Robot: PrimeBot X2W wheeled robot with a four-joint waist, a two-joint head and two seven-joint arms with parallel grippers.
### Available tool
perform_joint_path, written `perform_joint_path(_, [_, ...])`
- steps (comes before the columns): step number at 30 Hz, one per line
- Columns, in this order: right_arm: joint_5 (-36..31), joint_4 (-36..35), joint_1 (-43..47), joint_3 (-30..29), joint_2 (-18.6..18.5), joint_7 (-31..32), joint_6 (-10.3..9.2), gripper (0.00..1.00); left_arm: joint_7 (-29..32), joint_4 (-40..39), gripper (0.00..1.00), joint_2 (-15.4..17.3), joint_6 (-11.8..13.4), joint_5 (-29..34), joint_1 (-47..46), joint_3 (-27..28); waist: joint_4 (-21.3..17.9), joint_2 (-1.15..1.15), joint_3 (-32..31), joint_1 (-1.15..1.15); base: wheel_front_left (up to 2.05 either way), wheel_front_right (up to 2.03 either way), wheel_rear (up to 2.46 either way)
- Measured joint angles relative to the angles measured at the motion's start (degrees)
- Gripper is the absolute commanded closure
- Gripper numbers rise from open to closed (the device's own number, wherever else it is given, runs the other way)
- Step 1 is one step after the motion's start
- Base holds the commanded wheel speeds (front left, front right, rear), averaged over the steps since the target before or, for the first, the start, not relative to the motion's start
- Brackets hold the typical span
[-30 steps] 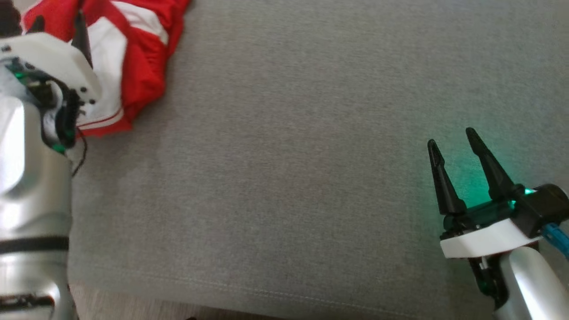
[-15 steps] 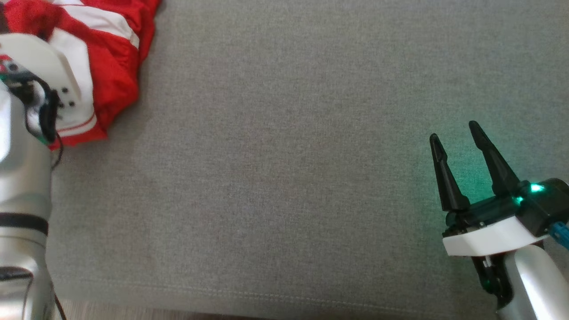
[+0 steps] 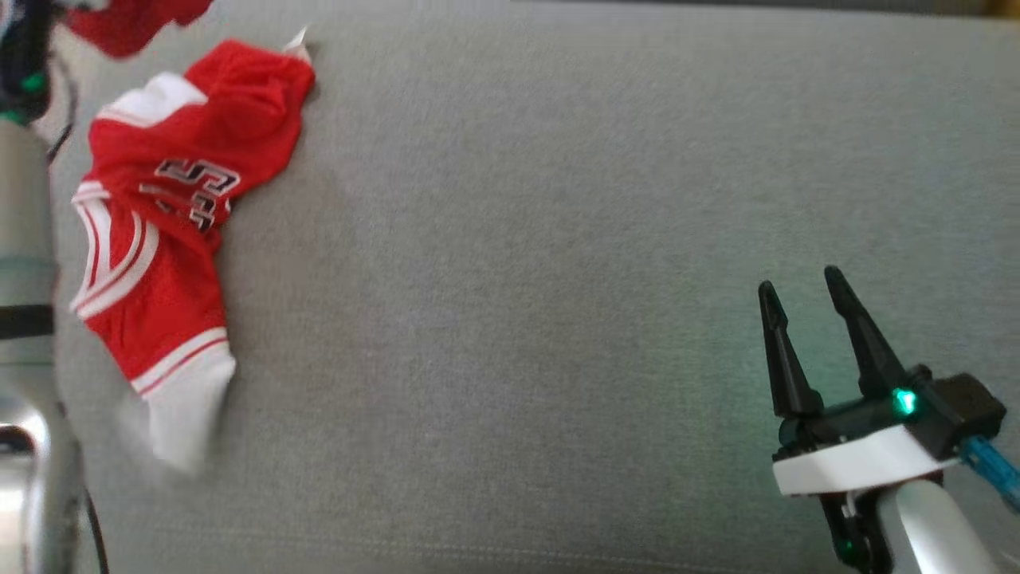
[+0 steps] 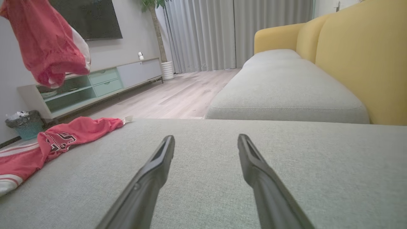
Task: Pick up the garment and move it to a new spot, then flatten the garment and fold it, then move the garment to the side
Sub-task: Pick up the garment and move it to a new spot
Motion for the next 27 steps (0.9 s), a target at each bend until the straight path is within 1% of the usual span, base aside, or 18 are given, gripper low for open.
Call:
perform_joint_path(4, [0.4,0.1,1.3,-1.2,1.3,-0.1,0.0,0.0,5.1,-12.5,1.0,-2.6,-1.8,-4.4,1.9,-2.6,-1.9,0.0,-2.5,0.0,0.0,0.0,0.0])
perform_joint_path(8, [0.4,-0.4,2.2,-1.5,2.6,-0.1,0.0,0.0,12.3,-26.4,1.0,-4.8,-2.3,-10.6,7.1,-4.9,-4.8,0.0,-3.9,0.0,0.0,0.0,0.0])
perform_joint_path(10, [0.3,-1.2,2.3,-1.6,3.2,-0.1,0.0,0.0,16.1,-32.6,1.0,-5.2,-2.3,-13.4,10.5,-6.0,-6.4,0.0,-4.4,0.0,0.0,0.0,0.0])
perform_joint_path(13, [0.3,-3.0,2.3,-1.8,3.9,-0.2,0.0,0.0,21.2,-39.0,1.0,-6.1,-1.9,-16.8,15.8,-7.5,-9.2,0.0,-4.6,0.0,0.0,0.0,0.0])
perform_joint_path(15, [0.3,-4.4,2.4,-1.8,4.3,-0.2,0.0,0.0,23.5,-41.2,1.0,-6.8,-1.4,-17.8,19.2,-9.3,-11.2,0.0,-4.6,0.0,0.0,0.0,0.0])
perform_joint_path(18, [0.3,-6.0,2.4,-1.8,5.0,-0.2,0.0,0.0,25.1,-40.7,1.0,-8.1,-0.6,-19.4,24.3,-11.6,-14.3,0.0,-4.3,0.0,0.0,0.0,0.0])
perform_joint_path(20, [0.3,-6.7,2.4,-1.5,5.4,-0.2,0.0,0.0,25.1,-37.2,1.0,-8.6,-0.5,-19.5,27.7,-13.2,-16.5,0.0,-4.1,0.0,0.0,0.0,0.0])
perform_joint_path(22, [0.3,-6.9,2.4,-1.0,5.6,-0.2,0.0,0.0,24.2,-31.7,1.0,-8.9,-0.4,-19.2,30.6,-14.4,-18.8,0.0,-3.9,0.0,0.0,0.0,0.0])
perform_joint_path(24, [0.4,-6.8,2.4,-0.4,5.8,-0.2,0.0,0.0,21.0,-25.0,1.0,-8.7,-0.3,-16.6,32.6,-15.7,-21.2,0.0,-3.6,0.0,0.0,0.0,0.0])
perform_joint_path(27, [0.4,-6.7,2.2,0.6,6.1,-0.3,0.0,0.0,14.3,-15.3,1.0,-8.7,0.2,-13.2,32.9,-15.9,-24.4,0.0,-3.2,0.0,0.0,0.0,0.0])
